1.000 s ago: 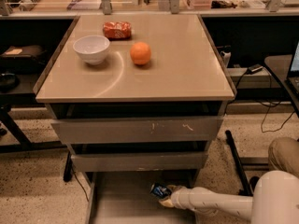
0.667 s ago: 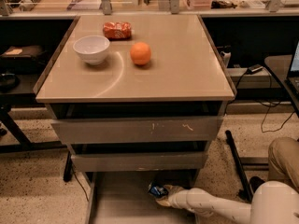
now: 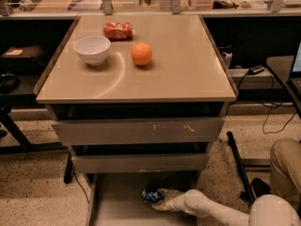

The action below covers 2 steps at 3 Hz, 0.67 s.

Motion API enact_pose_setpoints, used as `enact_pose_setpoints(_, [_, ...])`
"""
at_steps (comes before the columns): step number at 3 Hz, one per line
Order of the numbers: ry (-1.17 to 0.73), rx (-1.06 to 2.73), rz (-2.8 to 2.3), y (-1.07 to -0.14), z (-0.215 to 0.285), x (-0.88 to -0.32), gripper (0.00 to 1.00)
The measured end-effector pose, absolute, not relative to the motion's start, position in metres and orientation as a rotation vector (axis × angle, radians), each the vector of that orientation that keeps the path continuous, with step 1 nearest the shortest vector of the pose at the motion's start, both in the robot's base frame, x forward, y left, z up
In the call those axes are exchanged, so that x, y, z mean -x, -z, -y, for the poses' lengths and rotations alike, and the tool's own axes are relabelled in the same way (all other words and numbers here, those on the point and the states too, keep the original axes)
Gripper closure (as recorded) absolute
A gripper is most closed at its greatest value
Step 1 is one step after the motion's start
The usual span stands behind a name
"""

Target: Place pepsi can into bottom drawer

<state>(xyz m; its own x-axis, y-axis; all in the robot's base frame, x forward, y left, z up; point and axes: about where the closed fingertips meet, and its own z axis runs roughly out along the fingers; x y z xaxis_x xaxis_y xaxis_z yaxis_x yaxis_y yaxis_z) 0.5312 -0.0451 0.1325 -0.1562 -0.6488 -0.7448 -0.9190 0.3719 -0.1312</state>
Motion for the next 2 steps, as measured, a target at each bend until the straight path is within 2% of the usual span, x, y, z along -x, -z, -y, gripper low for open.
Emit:
enact_pose_setpoints(1, [-0.464,1.371,-1.883,-0.1331,0.0446,-0.5302,1.00])
enact_pose_setpoints(2, [-0.464,1.371,-1.883,-0.1333,0.0446,-0.5302,0.91])
